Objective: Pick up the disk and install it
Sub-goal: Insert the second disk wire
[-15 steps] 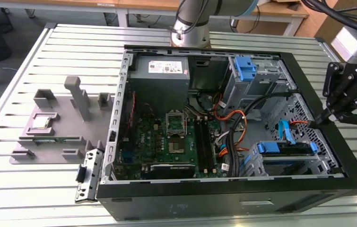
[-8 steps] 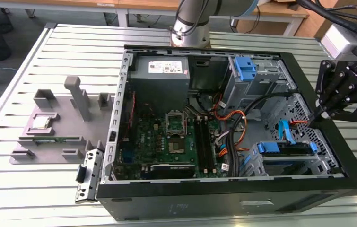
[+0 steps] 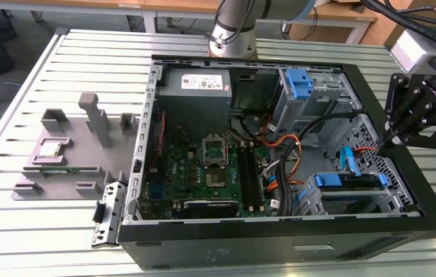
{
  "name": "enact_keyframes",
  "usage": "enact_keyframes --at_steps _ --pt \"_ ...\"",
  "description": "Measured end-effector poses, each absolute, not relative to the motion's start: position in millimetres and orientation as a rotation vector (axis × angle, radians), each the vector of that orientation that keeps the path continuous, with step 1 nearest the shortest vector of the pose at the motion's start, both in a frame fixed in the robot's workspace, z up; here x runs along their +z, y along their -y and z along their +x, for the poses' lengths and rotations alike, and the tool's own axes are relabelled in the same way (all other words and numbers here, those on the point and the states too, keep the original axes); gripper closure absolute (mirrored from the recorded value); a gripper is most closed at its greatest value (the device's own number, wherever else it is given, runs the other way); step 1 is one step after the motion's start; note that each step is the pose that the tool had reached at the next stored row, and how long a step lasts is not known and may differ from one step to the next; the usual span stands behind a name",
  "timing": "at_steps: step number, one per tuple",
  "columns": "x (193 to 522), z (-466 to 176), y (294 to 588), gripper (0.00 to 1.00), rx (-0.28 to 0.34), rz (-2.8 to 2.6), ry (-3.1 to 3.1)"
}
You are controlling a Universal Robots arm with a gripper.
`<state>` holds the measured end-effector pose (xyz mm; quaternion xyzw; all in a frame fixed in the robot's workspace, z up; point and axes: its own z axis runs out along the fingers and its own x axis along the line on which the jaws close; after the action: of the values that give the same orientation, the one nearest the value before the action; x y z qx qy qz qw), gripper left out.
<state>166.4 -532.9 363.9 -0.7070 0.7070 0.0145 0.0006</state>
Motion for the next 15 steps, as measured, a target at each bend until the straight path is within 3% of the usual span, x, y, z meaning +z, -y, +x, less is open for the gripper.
enact_keyframes --at_steps 15 --pt "366.6 166.4 532.9 0.89 0.046 -2.22 -2.22"
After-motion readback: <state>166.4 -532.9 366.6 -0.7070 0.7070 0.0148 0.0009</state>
